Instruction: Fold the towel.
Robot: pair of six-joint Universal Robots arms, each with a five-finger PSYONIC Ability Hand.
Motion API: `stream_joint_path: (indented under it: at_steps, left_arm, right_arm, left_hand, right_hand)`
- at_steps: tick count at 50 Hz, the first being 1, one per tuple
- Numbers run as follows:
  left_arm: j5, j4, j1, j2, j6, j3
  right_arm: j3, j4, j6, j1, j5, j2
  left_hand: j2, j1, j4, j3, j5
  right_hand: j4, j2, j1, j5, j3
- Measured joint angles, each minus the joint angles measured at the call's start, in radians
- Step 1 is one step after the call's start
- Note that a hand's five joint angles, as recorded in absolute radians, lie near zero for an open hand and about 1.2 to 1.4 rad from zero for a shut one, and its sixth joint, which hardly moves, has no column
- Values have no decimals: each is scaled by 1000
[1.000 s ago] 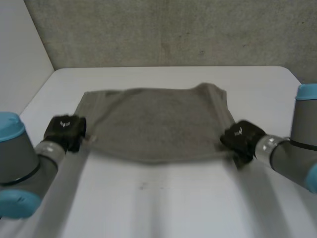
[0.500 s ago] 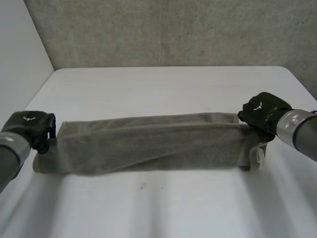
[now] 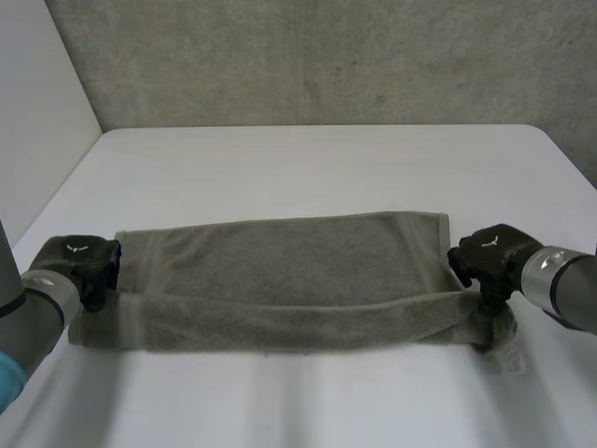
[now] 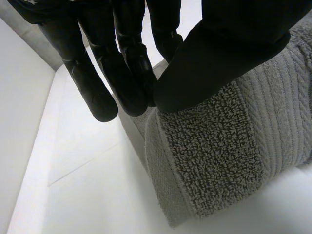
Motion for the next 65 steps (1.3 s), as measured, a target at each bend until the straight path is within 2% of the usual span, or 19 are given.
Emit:
stream_joint_path:
  at_steps: [8,18,19,22,34,42,50,54,58,61,65]
  left_arm:
    - [38,25,4,9,0,-33]
    - [58,38,9,31,0,-59]
    - [58,38,9,33,-1,-62]
    - [57,39,8,41,-1,-69]
    - [56,16,11,177,-1,-82]
    - [64,-34,17,195,4,-51]
    - [93,-44,8,3,4,30]
    - [99,-33,0,-156,1,149]
    - [99,-5,-6,-223,-5,244]
    - [99,83,-19,-278,-32,398]
    - [99,218,-34,-293,-94,527]
  right_arm:
    - [96,-52,34,-30,-47,-31]
    - [141,-65,47,-69,-45,-39]
    - [145,-64,44,-73,-44,-39]
    - [153,-64,37,-81,-44,-42]
    - [155,-6,-8,-87,-51,-219]
    - [78,130,-147,-80,-47,-294]
    - [-53,169,-238,-45,-19,-119]
    - [-198,158,-259,20,38,53]
    - [-301,134,-264,52,79,129]
    - [-491,5,-262,89,125,202]
    - [-593,-164,-254,105,140,213]
  left_hand:
    - [0,0,0,0,1]
    - [0,0,0,0,1]
    - [0,0,0,0,1]
    - [0,0,0,0,1]
    - [0,0,0,0,1]
    - [0,0,0,0,1]
    - [0,0,0,0,1]
    - [0,0,0,0,1]
    - [0,0,0,0,1]
    - [0,0,0,0,1]
    - [0,0,0,0,1]
  right_hand:
    - [0,0,0,0,0]
    - [53,53,41,47,59]
    - [348,335,282,304,345]
    - [460,434,332,407,452]
    - [468,434,332,412,457]
    - [469,434,332,412,457]
    - [469,434,332,413,457]
    - [470,434,332,414,457]
    - [470,434,332,414,457]
    - [470,434,332,414,457]
    - [470,434,332,414,458]
